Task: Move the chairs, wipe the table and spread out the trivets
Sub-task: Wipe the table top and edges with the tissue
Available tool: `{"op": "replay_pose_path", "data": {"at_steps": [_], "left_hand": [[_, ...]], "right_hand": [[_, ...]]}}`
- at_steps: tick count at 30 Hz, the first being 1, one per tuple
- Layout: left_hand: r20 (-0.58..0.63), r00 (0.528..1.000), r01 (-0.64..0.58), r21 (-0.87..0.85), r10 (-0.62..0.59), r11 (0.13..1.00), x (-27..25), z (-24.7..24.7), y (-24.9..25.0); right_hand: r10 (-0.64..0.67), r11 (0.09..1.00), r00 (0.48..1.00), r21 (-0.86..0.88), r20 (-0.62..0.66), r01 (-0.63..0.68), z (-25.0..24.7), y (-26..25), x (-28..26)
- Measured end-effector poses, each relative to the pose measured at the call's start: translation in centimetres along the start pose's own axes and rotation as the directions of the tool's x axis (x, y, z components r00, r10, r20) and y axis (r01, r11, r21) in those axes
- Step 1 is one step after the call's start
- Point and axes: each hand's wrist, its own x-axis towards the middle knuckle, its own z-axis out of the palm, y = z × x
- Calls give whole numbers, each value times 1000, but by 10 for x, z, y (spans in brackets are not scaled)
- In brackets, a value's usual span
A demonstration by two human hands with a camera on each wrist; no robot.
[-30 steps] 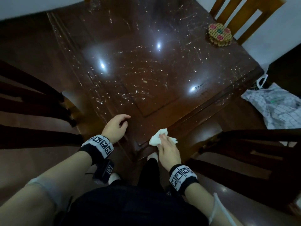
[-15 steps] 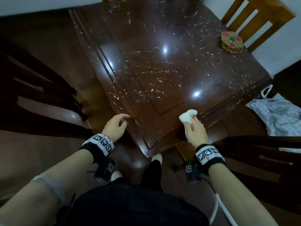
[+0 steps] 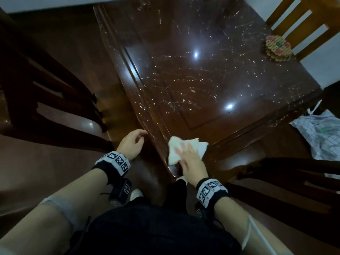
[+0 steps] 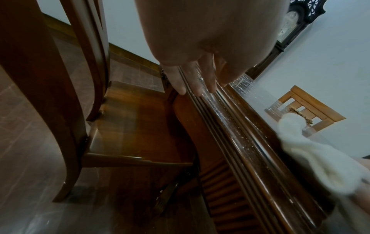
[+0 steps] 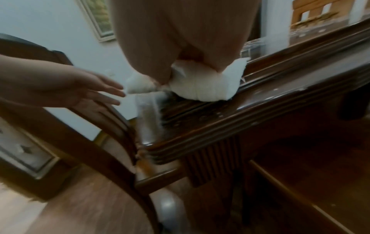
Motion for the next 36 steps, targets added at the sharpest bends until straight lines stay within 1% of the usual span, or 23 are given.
{"op": "replay_pose_path", "data": {"at_steps": [2, 3, 4, 6, 8, 9, 10, 11, 13, 15, 16, 17, 19, 21, 25, 28, 31, 34, 36], "left_hand": [[6, 1000, -1, -14, 1, 1000, 2, 1, -2], [8, 1000, 3, -19, -3, 1000, 4, 0, -5], [11, 1000, 11, -25, -10, 1000, 5, 0, -7], [12, 999, 35, -40, -35, 999, 6, -4, -13], [-1, 998, 64, -58, -64, 996, 4, -8, -21], [-10, 997, 80, -73, -81, 994, 1, -10, -25], [-20, 995, 96, -93, -98, 991, -2, -11, -30], [-25, 993, 114, -107, -117, 988, -6, -13, -35], [-18, 990, 136, -119, -139, 983, -14, -16, -47], [-7, 989, 146, -132, -148, 980, -20, -19, -56], [-6, 988, 149, -139, -152, 979, -23, -21, -60], [-9, 988, 152, -141, -154, 978, -26, -23, -63], [-12, 989, 147, -138, -150, 980, -31, -27, -65], [-5, 990, 139, -131, -141, 981, -34, -28, -65], [16, 994, 113, -135, -112, 984, -32, -22, -54], [44, 997, 62, -124, -57, 990, -29, -12, -38], [65, 998, 14, -116, -7, 993, -24, -4, -25], [90, 996, -11, -103, 20, 995, -22, 0, -16], [103, 994, -24, -100, 34, 995, -22, 2, -10]], "right_hand": [[-112, 983, 993, 150, 48, 104, 7, -14, -7], [-136, 969, 989, 215, 49, 123, 6, -19, -8], [-134, 954, 991, 274, 13, 125, 2, -22, -8], [-93, 930, 986, 341, -138, 136, -11, -25, -1], [-76, 951, 966, 274, -246, 145, -30, -31, 14], [-92, 969, 957, 197, -274, 149, -38, -36, 25], [-120, 983, 954, 105, -274, 154, -44, -41, 38], [-152, 988, 958, 3, -244, 157, -47, -44, 54], [-184, 970, 976, -183, -119, 161, -46, -51, 85], [-137, 938, 989, -312, 61, 149, -36, -55, 106], [-103, 921, 984, -361, 143, 149, -31, -57, 111], [-80, 900, 977, -407, 198, 157, -25, -57, 112], [-70, 865, 969, -470, 236, 177, -15, -57, 103], [-79, 855, 968, -483, 238, 189, -10, -56, 86], [-73, 873, 976, -461, 203, 161, 0, -53, 43], [-59, 903, 985, -412, 159, 121, 6, -47, 11], [35, 948, 990, -318, 134, 9, 7, -40, -17], [144, 972, 982, -204, 122, -117, -5, -37, -35], [195, 977, 980, -90, 30, -192, -22, -32, -40]]}}
